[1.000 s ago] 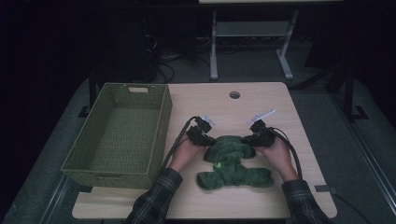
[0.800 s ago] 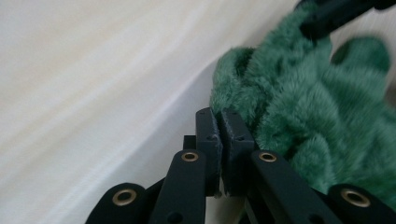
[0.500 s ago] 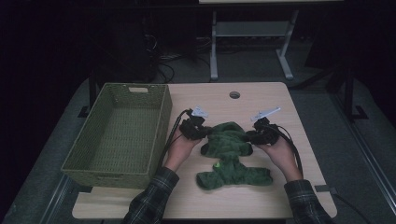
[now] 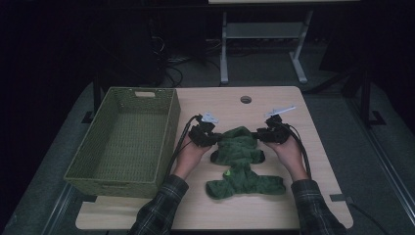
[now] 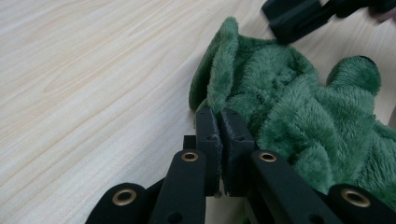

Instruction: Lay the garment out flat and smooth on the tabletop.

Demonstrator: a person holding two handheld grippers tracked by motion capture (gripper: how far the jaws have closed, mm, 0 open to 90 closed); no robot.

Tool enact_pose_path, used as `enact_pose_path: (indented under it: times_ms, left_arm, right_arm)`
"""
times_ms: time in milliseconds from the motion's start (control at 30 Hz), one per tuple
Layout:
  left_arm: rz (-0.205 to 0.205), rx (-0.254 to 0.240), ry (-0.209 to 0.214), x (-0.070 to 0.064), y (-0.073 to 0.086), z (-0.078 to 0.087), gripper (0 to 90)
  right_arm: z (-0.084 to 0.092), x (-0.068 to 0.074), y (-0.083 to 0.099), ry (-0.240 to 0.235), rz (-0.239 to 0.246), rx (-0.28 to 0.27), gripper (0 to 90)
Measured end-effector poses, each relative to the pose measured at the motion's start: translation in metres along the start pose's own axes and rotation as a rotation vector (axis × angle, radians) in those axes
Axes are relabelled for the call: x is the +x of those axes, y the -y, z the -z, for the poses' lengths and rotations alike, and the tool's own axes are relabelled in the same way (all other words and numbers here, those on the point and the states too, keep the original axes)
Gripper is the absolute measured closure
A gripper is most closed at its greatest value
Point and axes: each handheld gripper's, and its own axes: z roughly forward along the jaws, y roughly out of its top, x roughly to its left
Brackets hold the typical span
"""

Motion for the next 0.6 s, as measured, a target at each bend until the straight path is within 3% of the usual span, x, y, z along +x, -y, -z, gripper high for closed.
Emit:
enact_pose_path:
  times_ms: [133, 200, 267, 433, 600]
  left_arm:
    - [-0.005, 0.001, -0.003, 0.001, 0.001, -0.001, 86.7]
    - [-0.008, 0.005, -0.007, 0.002, 0.002, -0.001, 86.7]
    - [0.0, 0.005, -0.008, 0.001, 0.003, -0.002, 86.7]
    - [0.008, -0.002, -0.013, 0.003, 0.004, -0.002, 86.7]
    - [0.004, -0.039, -0.045, 0.005, 0.002, 0.002, 86.6]
  right_arm:
    - [-0.02, 0.001, 0.007, -0.026, -0.003, 0.086, 70.2]
    - [-0.022, 0.002, 0.007, -0.029, 0.007, 0.101, 71.7]
    - [-0.026, 0.006, 0.007, -0.036, 0.03, 0.119, 80.6]
    - [-0.026, 0.008, 0.007, -0.035, 0.042, 0.123, 88.2]
    - [-0.007, 0.007, 0.003, 0.027, 0.057, 0.047, 89.5]
